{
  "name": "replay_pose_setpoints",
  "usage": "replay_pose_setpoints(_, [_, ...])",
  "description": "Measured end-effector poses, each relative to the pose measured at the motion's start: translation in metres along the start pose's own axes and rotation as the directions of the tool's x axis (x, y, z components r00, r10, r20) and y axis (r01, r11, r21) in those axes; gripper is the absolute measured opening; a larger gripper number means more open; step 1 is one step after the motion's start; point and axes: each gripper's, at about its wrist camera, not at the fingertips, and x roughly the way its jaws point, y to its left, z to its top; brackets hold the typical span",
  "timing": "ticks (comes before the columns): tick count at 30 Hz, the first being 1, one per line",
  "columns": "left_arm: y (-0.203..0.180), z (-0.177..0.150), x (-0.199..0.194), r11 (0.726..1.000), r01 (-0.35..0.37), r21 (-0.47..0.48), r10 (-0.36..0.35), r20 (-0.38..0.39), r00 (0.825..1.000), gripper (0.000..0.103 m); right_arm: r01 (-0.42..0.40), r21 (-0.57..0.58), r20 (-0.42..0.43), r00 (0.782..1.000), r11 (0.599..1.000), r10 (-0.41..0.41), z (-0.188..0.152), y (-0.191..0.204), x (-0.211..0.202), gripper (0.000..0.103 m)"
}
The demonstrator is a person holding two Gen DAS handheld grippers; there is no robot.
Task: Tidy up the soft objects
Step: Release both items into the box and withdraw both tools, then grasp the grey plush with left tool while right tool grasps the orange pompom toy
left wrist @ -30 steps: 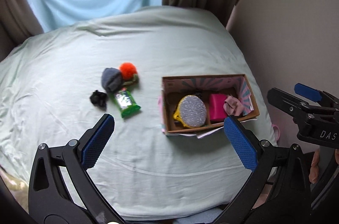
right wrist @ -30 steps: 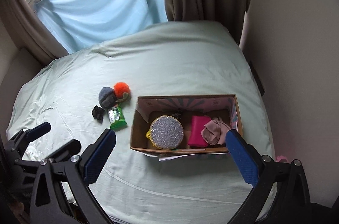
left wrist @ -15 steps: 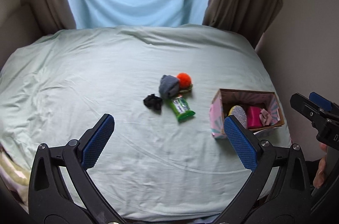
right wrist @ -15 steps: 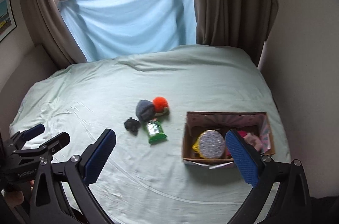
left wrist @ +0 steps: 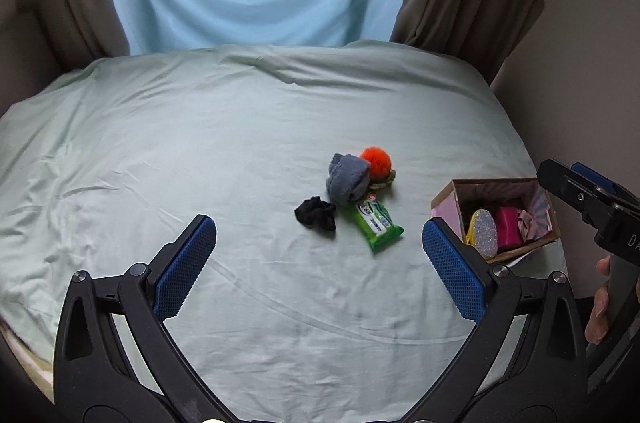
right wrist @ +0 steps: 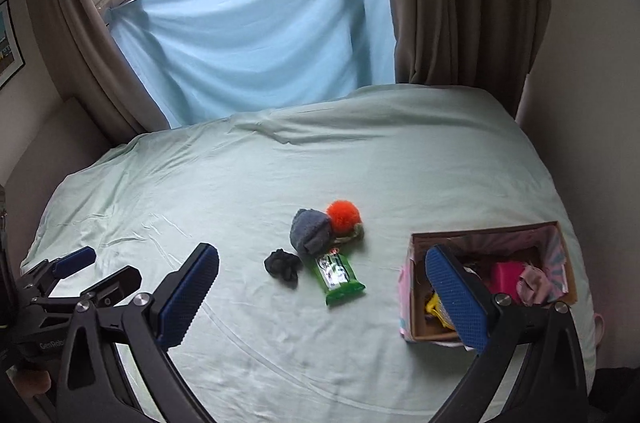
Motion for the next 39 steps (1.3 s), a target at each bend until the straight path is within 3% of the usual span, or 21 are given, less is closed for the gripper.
replay_pose_setpoints(5, [0.001,0.023,0.049,1.000,0.017,-0.007,-0.017,-0.022,1.000,0.103,-0.022,0.055,-0.027,0.999,0.998,0.024,0.026,-0.015,0.047,0.103])
replay_pose_setpoints(14, [-0.013,0.049,0.164,0.998,0.063,0.018,-0.061,-0.094,0.994,0.103,-0.028,0.108,-0.142,0.989,0.994,0.044,0.058,-0.046,0.166,0.103])
replay_pose_setpoints(26, [-0.036,0.046,0.310,0.986,0.158,0.058,-0.142,-0.216,0.966,0.103,-0.023,0.218,-0.338,0.936,0.976,0.097,0.044,-0.073,0.333,0.103])
replay_pose_setpoints(29, [-0.040,0.041,0.337,0.983,0.170,0.068,-0.149,-0.245,0.958,0.101,-0.011,0.246,-0.381,0.918,0.969,0.107,0.036,-0.079,0.361,0.093])
replay_pose_setpoints(34, [-0.049,0.031,0.368,0.979,0.170,0.111,-0.133,-0.284,0.950,0.097,0.008,0.264,-0.422,0.900,0.964,0.108,0.020,-0.083,0.388,0.089])
replay_pose_setpoints(35, [-0.051,0.028,0.373,0.979,0.166,0.122,-0.125,-0.288,0.949,0.097,0.008,0.264,-0.428,0.897,0.965,0.110,0.016,-0.082,0.392,0.084])
replay_pose_setpoints(39, [-0.052,0.020,0.387,0.972,0.186,0.143,-0.133,-0.316,0.939,0.080,0.014,0.242,-0.457,0.884,0.970,0.101,0.004,-0.080,0.404,0.067])
